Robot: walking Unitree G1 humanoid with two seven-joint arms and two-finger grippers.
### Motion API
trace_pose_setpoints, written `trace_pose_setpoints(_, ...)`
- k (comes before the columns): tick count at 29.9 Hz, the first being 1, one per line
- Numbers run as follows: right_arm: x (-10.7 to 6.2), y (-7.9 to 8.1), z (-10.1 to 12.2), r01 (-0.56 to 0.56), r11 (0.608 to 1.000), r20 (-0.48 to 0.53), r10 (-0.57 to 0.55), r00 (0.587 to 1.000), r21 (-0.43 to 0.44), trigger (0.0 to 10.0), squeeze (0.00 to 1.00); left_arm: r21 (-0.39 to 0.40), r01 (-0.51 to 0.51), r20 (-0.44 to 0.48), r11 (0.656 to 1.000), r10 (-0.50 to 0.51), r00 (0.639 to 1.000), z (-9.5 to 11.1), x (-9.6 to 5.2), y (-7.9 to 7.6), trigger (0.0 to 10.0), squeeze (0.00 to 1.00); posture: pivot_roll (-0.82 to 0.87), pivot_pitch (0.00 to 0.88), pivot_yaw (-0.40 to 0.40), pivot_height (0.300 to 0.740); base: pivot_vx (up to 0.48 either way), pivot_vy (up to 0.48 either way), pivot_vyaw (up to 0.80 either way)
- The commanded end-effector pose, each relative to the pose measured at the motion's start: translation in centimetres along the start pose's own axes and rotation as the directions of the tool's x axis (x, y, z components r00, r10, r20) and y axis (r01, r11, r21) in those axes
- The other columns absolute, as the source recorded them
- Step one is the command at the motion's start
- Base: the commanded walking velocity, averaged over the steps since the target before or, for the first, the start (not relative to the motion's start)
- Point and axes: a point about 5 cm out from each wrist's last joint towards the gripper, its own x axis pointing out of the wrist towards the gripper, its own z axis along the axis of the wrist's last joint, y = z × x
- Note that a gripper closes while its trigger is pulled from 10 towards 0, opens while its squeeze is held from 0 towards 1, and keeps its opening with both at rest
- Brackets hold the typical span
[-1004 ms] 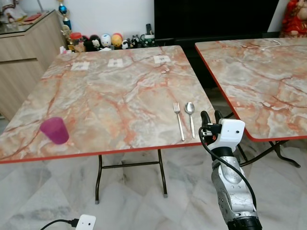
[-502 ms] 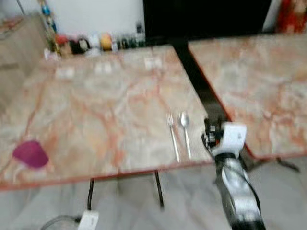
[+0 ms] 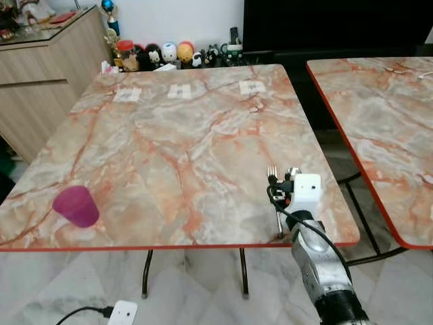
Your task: Setting the table
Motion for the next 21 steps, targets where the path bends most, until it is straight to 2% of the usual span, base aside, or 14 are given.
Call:
trace_pose_setpoints(1, 0.5, -0.1, -0.1, 0.042, 0.999, -0.039, -0.041, 0.998, 0.024, 10.0, 1.0, 0.025, 0.006, -0.019, 1.0, -0.005, 1.0, -0.3, 0.0, 0.0, 10.0, 0.0, -0.12, 0.001, 0.071, 0.74, 0.0, 0.0, 0.0)
trace_pose_setpoints(3, 1.0, -0.6, 0.0, 0.093, 0.995, -0.068, -0.091, 0.994, 0.031, 10.0, 1.0, 0.026, 0.005, -0.019, 1.0, -0.004, 1.0, -0.3, 0.0, 0.1, 10.0, 0.0, -0.12, 0.0, 0.072, 0.74, 0.0, 0.0, 0.0)
trace_pose_setpoints(4, 1.3, -0.9, 0.1, 0.124, 0.992, -0.074, -0.121, 0.99, 0.038, 10.0, 0.35, 0.027, 0.004, -0.02, 1.0, -0.003, 1.0, -0.4, -0.1, 0.1, 10.0, 0.0, -0.11, 0.0, 0.07, 0.74, 0.0, 0.0, 0.0)
trace_pose_setpoints(5, 1.3, -0.9, 0.1, 0.124, 0.992, -0.074, -0.121, 0.99, 0.038, 10.0, 0.35, 0.027, 0.004, -0.02, 1.0, -0.003, 1.0, -0.4, -0.1, 0.1, 10.0, 0.0, -0.11, 0.0, 0.07, 0.74, 0.0, 0.0, 0.0)
trace_pose_setpoints(6, 1.3, -1.0, 0.3, 0.139, 0.989, -0.069, -0.136, 0.988, 0.041, 10.0, 0.0, 0.027, 0.003, -0.022, 1.0, -0.002, 1.0, -0.5, -0.1, 0.1, 10.0, 0.0, -0.11, 0.0, 0.07, 0.74, 0.0, 0.0, 0.0)
trace_pose_setpoints(21, 1.0, -2.3, -0.8, 0.243, 0.967, -0.134, -0.232, 0.964, 0.075, 10.0, 0.0, 0.025, 0.003, -0.031, 1.0, -0.003, 1.0, -0.9, -0.2, 0.3, 10.0, 0.0, -0.12, 0.028, 0.076, 0.74, 0.0, 0.0, 0.0)
